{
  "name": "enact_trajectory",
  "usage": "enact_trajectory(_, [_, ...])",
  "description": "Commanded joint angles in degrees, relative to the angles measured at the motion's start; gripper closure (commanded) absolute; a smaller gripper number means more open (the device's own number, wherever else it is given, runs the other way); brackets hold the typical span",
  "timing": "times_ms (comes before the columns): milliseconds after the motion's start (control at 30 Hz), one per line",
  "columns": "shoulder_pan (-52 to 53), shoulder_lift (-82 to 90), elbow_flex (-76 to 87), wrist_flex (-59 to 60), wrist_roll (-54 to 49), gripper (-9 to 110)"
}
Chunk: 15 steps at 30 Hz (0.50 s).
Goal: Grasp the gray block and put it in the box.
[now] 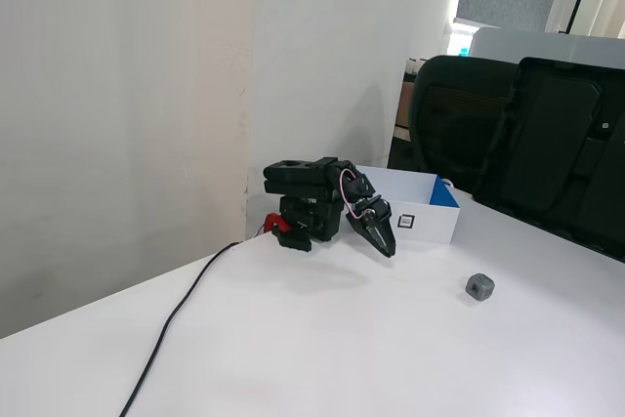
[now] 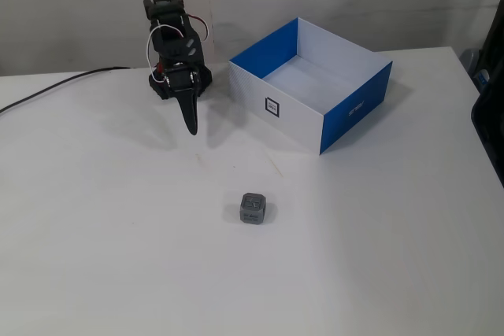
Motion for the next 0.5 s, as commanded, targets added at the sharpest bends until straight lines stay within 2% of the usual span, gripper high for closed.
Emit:
enact_trajectory(0, [-0.26, 0.53, 2.2, -0.97, 0.44, 101])
enact_trajectory(467, [0.0, 0.53, 2.2, -0.97, 0.26, 101])
